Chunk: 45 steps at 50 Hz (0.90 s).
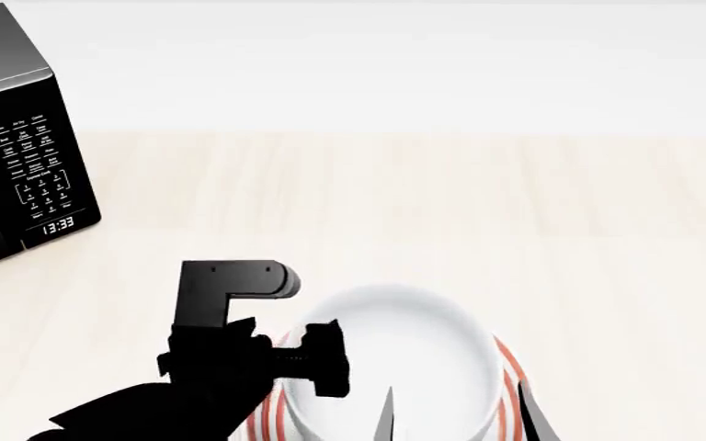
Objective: Pick up the white bowl and put it on the plate.
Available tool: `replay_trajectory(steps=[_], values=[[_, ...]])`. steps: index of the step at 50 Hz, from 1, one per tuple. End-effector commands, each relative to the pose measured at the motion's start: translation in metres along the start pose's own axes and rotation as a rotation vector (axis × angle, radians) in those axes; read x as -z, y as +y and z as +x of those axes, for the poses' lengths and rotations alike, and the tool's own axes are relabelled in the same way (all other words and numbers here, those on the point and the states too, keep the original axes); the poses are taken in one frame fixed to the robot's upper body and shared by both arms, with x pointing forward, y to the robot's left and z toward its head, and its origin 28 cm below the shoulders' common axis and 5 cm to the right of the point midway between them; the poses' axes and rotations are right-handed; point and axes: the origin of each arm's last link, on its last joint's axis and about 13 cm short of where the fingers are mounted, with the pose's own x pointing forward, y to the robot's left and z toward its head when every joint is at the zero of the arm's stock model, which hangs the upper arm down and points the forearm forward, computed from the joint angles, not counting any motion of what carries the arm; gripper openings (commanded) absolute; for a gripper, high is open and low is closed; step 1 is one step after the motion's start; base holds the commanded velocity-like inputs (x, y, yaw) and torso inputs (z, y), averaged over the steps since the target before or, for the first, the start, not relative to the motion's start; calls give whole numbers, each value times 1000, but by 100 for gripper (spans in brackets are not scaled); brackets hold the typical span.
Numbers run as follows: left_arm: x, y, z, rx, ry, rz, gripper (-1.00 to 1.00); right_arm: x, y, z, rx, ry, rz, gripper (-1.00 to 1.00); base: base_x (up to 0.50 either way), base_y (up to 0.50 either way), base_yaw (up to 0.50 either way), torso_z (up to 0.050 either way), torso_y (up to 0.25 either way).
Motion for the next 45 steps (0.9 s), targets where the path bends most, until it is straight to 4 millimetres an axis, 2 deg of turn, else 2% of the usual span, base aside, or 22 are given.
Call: replay_trajectory(steps=[1, 10, 13, 14, 23, 31, 39, 41, 45], values=[[-24, -10, -25, -4, -211, 131, 100, -3, -1, 2, 9, -31, -8, 100, 0, 0, 0, 0, 0], [-34, -11, -68, -68, -477, 335, 100, -21, -6, 2, 30, -80, -17, 100, 0, 0, 0, 0, 0], [-35, -10, -76, -81, -526, 376, 100, -28, -8, 2, 36, -100, -22, 100, 0, 0, 0, 0, 0], [-34, -9, -81, -107, -566, 433, 100, -33, -8, 1, 40, -112, -23, 100, 0, 0, 0, 0, 0], [-13, -3, -108, -184, -671, 510, 100, -64, -8, -6, 39, -202, -29, 100, 0, 0, 0, 0, 0], [0, 0, -148, -255, -772, 573, 100, -90, -4, -14, 18, -284, -35, 100, 0, 0, 0, 0, 0], [5, -2, -173, -264, -807, 546, 100, -96, -3, -16, 3, -327, -43, 100, 0, 0, 0, 0, 0], [7, -2, -180, -304, -870, 613, 100, -97, -3, -17, -1, -337, -43, 100, 0, 0, 0, 0, 0], [15, -5, -188, -298, -873, 608, 100, -101, -2, -18, -9, -349, -45, 100, 0, 0, 0, 0, 0]])
